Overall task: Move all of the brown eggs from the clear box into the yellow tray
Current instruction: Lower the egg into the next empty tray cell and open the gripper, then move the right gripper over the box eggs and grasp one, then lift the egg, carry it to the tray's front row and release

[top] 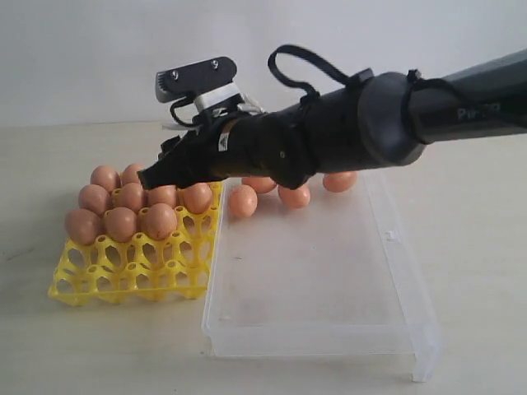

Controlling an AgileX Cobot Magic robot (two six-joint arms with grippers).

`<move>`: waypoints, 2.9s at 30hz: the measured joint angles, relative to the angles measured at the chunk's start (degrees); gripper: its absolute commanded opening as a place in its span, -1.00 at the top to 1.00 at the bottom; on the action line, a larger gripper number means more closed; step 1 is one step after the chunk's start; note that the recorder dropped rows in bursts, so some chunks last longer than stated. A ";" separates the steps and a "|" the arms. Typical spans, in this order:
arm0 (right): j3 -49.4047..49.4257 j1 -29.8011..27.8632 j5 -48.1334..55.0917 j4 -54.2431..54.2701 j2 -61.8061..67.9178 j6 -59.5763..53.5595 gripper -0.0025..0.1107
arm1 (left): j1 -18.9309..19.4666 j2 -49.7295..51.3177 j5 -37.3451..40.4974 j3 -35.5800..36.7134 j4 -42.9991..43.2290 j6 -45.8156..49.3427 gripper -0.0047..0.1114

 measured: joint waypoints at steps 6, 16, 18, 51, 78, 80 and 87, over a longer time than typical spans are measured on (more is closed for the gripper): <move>3.41 0.34 -8.03 0.22 2.56 0.43 0.96 | 0.00 0.00 0.00 0.00 0.00 0.00 0.92; 3.98 0.34 -11.36 0.08 6.12 0.97 0.96 | 0.00 0.00 0.00 0.00 0.00 0.00 0.92; 3.98 0.34 -11.36 0.08 6.65 1.26 0.96 | 0.00 0.00 0.00 0.00 0.00 0.00 0.92; -0.94 -3.75 28.87 -5.55 -6.70 21.66 -0.16 | 0.00 0.00 0.00 0.00 0.00 0.00 0.92; -20.23 -12.06 43.61 -6.17 13.81 35.19 0.41 | 0.00 0.00 0.00 0.00 0.00 0.00 0.92; -20.70 -12.06 43.87 -6.17 14.12 35.33 0.81 | 0.00 0.00 0.00 0.00 0.00 0.00 0.92; -20.81 -12.06 45.82 -6.17 13.14 30.28 0.96 | 0.00 0.00 0.00 0.00 0.00 0.00 0.92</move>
